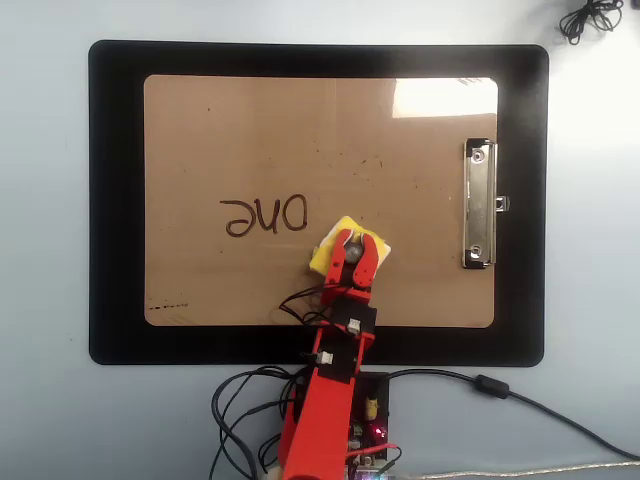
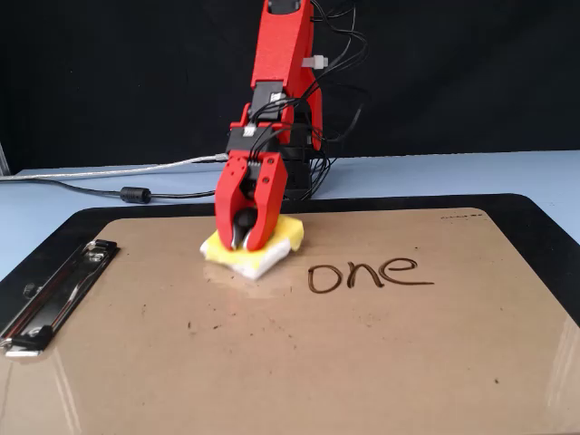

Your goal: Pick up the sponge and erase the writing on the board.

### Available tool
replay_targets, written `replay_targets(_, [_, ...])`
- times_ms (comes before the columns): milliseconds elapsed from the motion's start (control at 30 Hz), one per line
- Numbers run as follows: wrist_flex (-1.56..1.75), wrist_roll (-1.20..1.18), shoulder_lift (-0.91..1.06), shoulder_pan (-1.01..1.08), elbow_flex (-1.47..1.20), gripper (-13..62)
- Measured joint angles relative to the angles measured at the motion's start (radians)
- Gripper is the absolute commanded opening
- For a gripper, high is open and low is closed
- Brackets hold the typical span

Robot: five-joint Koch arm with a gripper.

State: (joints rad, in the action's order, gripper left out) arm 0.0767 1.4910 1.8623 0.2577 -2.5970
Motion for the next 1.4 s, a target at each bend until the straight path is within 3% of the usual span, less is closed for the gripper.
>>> replay_targets(67, [-0.014,-0.003,0.127,0.014,-0.091,-8.1])
replay_targets(200, [-0.020,-0.006,0.140,0.008,-0.091,-8.1])
replay_targets(433, [-0.018,0.057,-0.225,-0.242,0.307,-8.1])
replay_targets(533, [-0.018,0.138,-0.267,-0.298,0.357,-8.1])
replay_targets(800, [0.011,0.176,-0.046,-0.394,0.054,-8.1])
replay_targets(900, [0.009,0.175,-0.055,-0.399,0.069,-8.1])
replay_targets(1000, [0.008,0.175,-0.215,-0.420,0.249,-8.1])
replay_targets(1100, [0.043,0.186,-0.495,-0.443,0.534,-8.1])
replay_targets(1200, [0.103,0.187,-0.611,-0.451,0.598,-8.1])
replay_targets(1267, [0.118,0.186,-0.565,-0.453,0.512,-8.1])
replay_targets(1400, [0.153,0.186,-0.238,-0.449,0.114,-8.1])
